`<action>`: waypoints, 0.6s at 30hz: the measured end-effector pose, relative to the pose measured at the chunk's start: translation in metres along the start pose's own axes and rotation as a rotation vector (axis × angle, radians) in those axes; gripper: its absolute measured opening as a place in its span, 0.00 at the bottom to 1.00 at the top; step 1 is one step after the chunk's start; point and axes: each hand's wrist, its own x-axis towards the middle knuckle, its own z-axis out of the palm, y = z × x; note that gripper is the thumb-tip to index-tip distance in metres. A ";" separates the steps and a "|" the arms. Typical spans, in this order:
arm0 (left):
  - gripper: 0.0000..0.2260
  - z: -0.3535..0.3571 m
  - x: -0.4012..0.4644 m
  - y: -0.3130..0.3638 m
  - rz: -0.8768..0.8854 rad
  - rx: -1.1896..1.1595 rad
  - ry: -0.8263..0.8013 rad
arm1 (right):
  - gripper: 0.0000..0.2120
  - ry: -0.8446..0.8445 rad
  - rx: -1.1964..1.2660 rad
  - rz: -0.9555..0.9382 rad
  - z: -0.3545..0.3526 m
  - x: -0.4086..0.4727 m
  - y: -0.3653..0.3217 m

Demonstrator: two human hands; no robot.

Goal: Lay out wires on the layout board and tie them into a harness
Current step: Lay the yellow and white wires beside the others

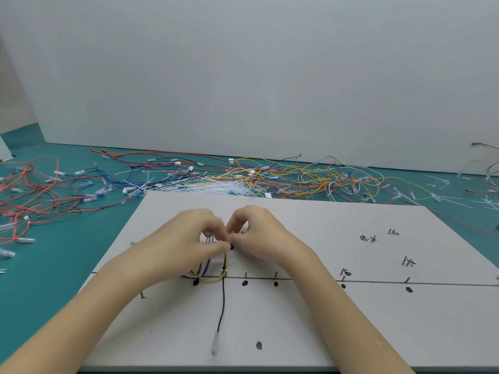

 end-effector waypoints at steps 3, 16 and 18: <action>0.03 -0.011 0.013 -0.006 -0.048 0.032 0.000 | 0.04 0.011 0.002 0.006 -0.002 0.000 0.001; 0.09 0.007 0.021 -0.022 -0.056 -0.046 -0.006 | 0.06 0.043 -0.001 0.021 -0.001 0.002 0.003; 0.10 0.007 0.021 -0.023 -0.055 -0.051 0.003 | 0.06 0.044 0.003 0.020 -0.001 0.002 0.003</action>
